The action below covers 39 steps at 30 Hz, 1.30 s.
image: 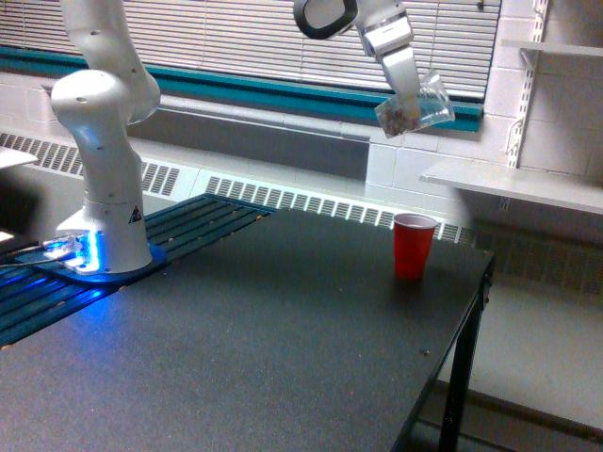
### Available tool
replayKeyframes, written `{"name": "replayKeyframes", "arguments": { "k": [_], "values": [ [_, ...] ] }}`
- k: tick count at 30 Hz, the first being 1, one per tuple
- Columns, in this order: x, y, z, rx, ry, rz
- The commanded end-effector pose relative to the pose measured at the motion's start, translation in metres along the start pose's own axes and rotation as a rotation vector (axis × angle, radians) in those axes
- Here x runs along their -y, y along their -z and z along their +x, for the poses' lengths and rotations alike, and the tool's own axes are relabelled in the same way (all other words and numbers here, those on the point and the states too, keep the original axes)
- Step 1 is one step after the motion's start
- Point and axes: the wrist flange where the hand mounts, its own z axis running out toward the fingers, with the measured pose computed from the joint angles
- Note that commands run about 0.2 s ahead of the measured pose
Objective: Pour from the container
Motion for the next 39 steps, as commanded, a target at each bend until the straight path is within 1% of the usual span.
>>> {"name": "replayKeyframes", "arguments": {
  "k": [1, 3, 12, 15, 19, 28, 39],
  "values": [
    [0.004, -0.015, -0.011, 0.059, 0.012, -0.007],
    [0.005, -0.019, -0.012, 0.075, 0.005, -0.003],
    [0.010, -0.040, -0.021, 0.142, 0.004, -0.019],
    [0.012, -0.047, -0.025, 0.163, 0.016, -0.029],
    [0.017, -0.055, -0.030, 0.196, 0.024, -0.029],
    [0.029, -0.068, -0.041, 0.253, 0.035, -0.032],
    [0.038, -0.081, -0.058, 0.314, 0.016, -0.037]
  ]
}}
